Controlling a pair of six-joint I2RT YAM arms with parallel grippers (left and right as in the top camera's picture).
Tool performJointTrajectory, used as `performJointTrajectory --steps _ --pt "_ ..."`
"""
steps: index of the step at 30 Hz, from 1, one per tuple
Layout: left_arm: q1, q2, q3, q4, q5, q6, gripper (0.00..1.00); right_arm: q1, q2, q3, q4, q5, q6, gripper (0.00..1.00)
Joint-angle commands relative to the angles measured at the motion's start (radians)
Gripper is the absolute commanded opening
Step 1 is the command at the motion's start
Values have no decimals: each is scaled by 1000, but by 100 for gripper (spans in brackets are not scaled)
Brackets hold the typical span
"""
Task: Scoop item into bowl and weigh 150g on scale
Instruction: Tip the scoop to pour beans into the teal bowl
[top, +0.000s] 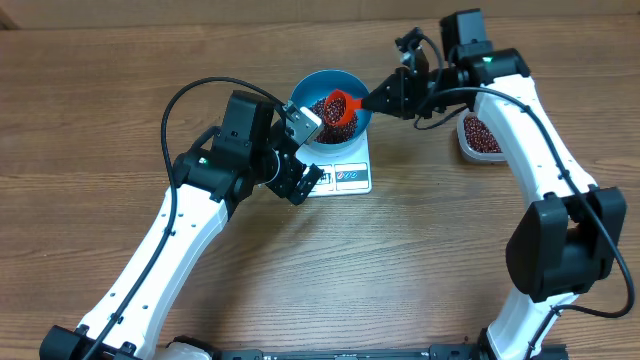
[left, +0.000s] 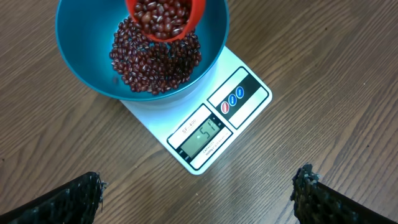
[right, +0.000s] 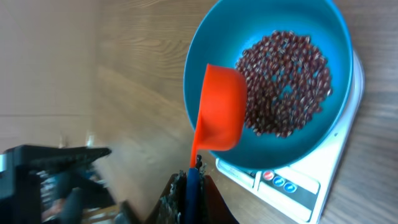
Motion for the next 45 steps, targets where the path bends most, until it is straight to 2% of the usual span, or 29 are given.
performJointTrajectory --steps 1,12,22,45 --pt "2 -2 21 3 -5 4 100 51 2 75 -21 206 5 4" --pt "0 -1 21 3 -5 4 100 222 2 248 -174 686 1 4" --pt "-2 0 21 3 -5 4 99 349 2 269 -191 935 -15 4" --pt "0 0 21 3 -6 4 99 351 -48 269 -170 944 -34 4"
